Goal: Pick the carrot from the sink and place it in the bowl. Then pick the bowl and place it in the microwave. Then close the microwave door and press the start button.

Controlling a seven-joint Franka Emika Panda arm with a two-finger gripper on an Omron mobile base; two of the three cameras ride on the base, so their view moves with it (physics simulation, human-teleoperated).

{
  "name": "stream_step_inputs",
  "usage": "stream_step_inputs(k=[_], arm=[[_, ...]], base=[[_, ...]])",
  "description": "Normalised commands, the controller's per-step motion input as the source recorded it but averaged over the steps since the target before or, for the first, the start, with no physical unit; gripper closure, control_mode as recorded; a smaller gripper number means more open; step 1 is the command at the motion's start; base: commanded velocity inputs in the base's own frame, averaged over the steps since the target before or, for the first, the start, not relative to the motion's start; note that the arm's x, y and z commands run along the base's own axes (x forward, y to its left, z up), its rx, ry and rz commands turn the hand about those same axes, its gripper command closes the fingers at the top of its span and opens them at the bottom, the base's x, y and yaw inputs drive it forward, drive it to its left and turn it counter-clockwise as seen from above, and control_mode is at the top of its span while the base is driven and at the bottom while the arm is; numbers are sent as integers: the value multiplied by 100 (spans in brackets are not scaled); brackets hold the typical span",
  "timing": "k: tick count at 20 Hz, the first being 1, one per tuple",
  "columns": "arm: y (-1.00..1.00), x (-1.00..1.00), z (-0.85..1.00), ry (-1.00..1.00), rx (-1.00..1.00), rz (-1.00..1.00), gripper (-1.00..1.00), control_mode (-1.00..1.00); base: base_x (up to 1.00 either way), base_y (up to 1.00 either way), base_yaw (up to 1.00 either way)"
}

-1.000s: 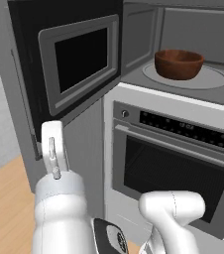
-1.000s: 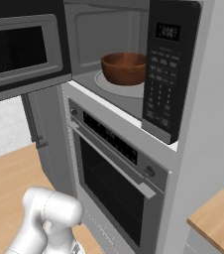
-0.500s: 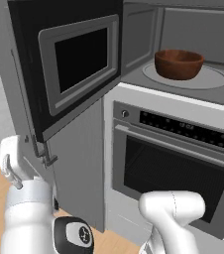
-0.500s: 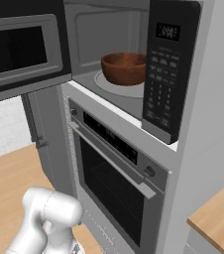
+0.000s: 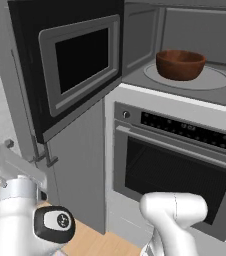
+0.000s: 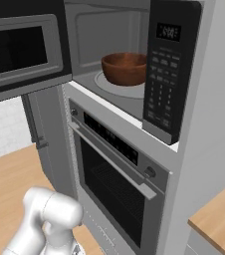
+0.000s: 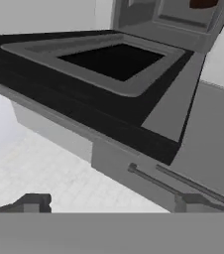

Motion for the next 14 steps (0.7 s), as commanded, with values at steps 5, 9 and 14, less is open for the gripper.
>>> stream_step_inputs(k=[5,9,14], arm=[[36,73,-20,-13,10,-16,-100,-100],[55,73,-41,-10,8,-16,-100,-100],[78,59,-83,-10,5,-14,-100,-100]], base=[[0,0,0],[0,0,0],[0,0,0]])
